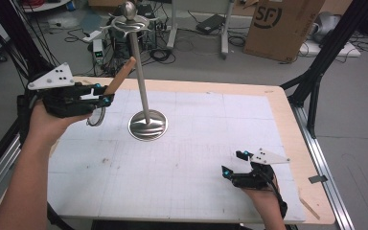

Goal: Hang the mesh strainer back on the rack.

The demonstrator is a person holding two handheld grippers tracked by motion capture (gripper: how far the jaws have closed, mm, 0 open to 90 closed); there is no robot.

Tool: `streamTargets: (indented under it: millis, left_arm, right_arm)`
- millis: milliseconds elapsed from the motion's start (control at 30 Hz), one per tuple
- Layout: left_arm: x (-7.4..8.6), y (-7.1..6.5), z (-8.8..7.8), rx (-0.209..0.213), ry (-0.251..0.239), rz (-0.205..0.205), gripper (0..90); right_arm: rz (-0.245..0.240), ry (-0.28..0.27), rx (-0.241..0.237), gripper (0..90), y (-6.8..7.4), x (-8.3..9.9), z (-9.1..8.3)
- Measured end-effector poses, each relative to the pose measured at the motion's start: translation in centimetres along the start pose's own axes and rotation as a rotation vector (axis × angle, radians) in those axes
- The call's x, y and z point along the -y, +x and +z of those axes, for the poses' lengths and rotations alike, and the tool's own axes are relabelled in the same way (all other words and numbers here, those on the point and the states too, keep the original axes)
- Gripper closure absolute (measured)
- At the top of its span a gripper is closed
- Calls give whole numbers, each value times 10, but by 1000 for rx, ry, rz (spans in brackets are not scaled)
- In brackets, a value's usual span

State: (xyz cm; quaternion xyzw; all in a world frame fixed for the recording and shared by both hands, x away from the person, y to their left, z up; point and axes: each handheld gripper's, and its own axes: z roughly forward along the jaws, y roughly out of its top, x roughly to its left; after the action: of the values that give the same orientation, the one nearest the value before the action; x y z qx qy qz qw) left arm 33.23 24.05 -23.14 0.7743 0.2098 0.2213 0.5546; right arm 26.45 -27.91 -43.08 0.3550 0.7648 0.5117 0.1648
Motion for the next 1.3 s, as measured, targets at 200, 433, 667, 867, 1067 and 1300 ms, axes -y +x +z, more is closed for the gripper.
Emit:
streamTargets:
  millis: [200,433,667,867,1067,1300]
  left_arm:
    - [-7,5,-9,6,-35,-4,688]
    - [-17,13,-19,-19,-77,-18,688]
    - [-29,25,-26,-78,-66,-26,688]
    - [-33,34,-30,-118,-54,-39,688]
    - [-30,41,-31,-142,-47,-59,688]
    - [-28,48,-28,-150,-45,-87,689]
  right_arm:
    - [1,0,3,163,0,0,0]
    - [5,-15,9,162,-2,-1,-4]
    - [0,-9,2,163,-1,-1,-2]
    - [0,-13,6,163,-1,-1,-3]
    - [0,-16,4,162,-1,-2,-4]
    - [-3,-20,6,162,-1,-2,-5]
